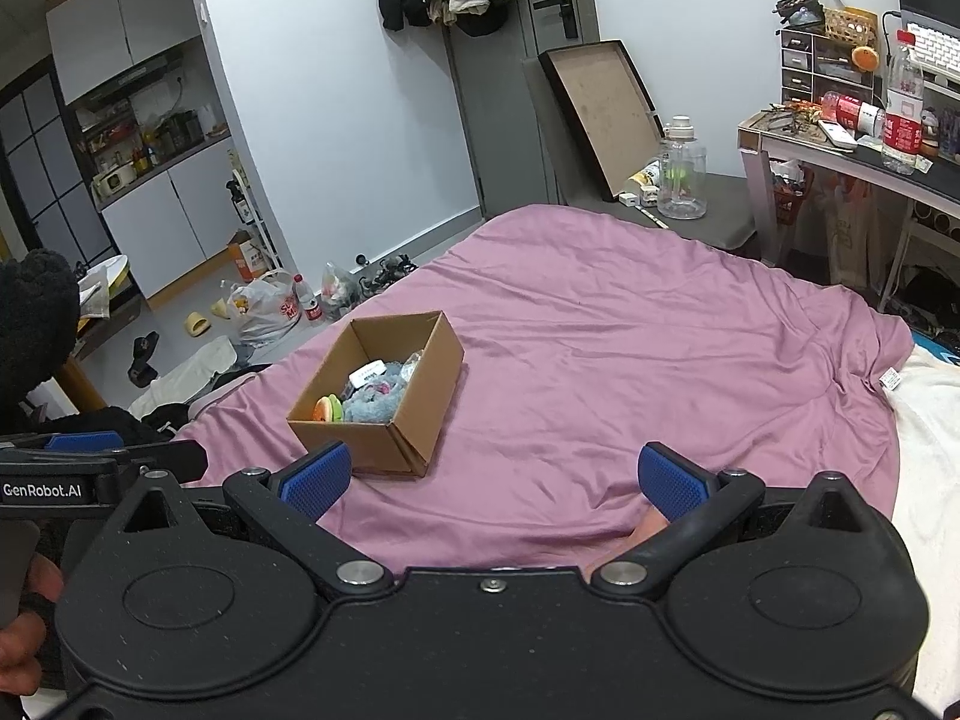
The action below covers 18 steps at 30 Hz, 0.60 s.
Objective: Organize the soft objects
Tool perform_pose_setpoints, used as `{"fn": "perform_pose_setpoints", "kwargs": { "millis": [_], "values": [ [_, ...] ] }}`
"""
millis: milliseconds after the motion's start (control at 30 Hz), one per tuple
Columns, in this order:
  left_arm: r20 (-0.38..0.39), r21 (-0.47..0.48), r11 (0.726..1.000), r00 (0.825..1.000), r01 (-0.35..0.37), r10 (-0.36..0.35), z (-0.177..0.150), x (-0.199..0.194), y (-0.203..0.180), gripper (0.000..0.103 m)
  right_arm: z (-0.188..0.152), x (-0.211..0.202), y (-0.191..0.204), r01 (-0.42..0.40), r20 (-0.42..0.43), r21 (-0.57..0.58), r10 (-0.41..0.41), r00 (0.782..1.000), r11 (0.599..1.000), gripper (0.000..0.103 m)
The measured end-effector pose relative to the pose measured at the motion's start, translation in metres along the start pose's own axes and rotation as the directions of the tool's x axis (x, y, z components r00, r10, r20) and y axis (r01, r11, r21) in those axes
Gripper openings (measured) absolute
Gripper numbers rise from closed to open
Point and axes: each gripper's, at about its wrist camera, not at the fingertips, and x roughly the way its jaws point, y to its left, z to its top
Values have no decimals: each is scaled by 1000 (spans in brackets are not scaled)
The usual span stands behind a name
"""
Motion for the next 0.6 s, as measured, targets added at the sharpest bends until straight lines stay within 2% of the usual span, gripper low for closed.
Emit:
{"fn": "perform_pose_setpoints", "kwargs": {
  "millis": [600],
  "values": [
    [-4,-1,1000,1000,1,-1,2,26,-1,103,-2,25,-4,37,-45,15,-36,998,999,103]
  ]
}}
